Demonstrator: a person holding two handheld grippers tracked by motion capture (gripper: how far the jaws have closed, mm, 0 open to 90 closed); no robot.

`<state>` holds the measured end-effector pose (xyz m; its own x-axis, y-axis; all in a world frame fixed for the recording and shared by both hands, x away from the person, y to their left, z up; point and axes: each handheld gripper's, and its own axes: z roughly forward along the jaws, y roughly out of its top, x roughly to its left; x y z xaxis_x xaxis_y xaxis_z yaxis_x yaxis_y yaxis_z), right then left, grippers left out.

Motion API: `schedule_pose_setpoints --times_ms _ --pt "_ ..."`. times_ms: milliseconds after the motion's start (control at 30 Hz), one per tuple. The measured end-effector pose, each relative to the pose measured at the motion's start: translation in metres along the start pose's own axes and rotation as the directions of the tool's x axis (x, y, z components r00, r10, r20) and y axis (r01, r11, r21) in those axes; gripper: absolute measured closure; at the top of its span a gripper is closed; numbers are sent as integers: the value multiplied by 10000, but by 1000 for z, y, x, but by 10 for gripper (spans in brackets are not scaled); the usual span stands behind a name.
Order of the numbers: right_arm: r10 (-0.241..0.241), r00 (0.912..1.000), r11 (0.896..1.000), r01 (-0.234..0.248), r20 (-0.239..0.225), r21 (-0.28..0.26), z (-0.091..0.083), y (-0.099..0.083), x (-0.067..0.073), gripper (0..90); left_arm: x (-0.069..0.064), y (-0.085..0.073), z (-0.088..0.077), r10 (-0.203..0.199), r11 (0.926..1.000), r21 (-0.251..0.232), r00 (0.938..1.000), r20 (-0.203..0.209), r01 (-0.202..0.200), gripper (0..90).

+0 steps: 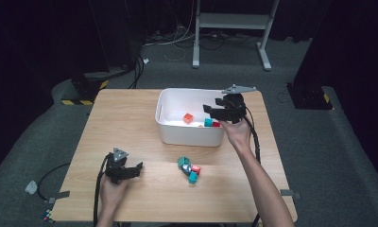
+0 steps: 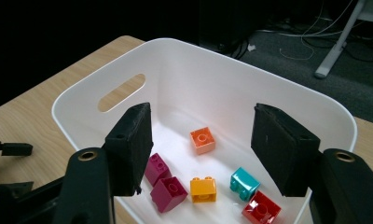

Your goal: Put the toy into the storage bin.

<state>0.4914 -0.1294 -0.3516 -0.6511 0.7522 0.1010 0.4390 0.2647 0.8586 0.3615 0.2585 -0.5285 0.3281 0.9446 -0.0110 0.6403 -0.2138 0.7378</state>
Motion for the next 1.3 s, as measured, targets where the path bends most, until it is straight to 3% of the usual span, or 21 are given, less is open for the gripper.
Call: schedule_pose_setpoints --times_ms 200,467,1300 --pt "1 10000 9986 -4 -62 -523 -17 -14 3 397 0 0 0 24 10000 15 10000 -10 -23 169" --pt "-81 9994 9967 54 -336 -811 -32 -32 9 399 0 0 0 24 10000 8 10000 -16 -24 169" --pt "166 9981 9946 -225 -587 -1013 -51 -92 17 401 0 0 0 22 10000 2 10000 -13 -22 169"
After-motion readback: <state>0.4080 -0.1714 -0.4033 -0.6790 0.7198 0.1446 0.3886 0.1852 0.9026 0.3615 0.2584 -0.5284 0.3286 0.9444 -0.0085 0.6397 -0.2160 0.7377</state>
